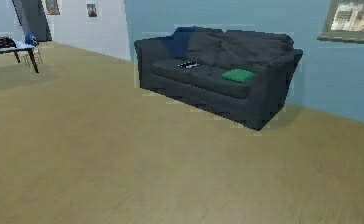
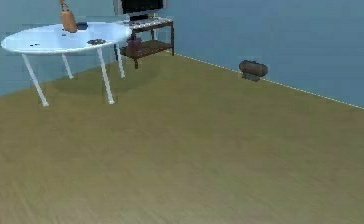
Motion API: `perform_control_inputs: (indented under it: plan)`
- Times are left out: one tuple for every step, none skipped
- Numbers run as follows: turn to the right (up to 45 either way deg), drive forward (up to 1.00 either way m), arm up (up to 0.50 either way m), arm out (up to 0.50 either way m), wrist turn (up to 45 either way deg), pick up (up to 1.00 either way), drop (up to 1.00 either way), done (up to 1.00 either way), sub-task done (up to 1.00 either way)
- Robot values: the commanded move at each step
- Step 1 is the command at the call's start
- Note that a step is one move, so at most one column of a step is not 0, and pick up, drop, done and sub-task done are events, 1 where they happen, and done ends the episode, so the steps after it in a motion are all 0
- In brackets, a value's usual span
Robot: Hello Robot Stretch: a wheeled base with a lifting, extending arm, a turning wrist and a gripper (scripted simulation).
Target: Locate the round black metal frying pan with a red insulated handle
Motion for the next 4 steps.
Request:
perform_control_inputs:
  plan:
    - [-45.0, 0.0, 0.0, 0.0, 0.0, 0.0, 0.0, 0.0, 0.0]
    - [-3.0, 0.0, 0.0, 0.0, 0.0, 0.0, 0.0, 0.0, 0.0]
    - [0.0, 1.0, 0.0, 0.0, 0.0, 0.0, 0.0, 0.0, 0.0]
    - [0.0, 1.0, 0.0, 0.0, 0.0, 0.0, 0.0, 0.0, 0.0]
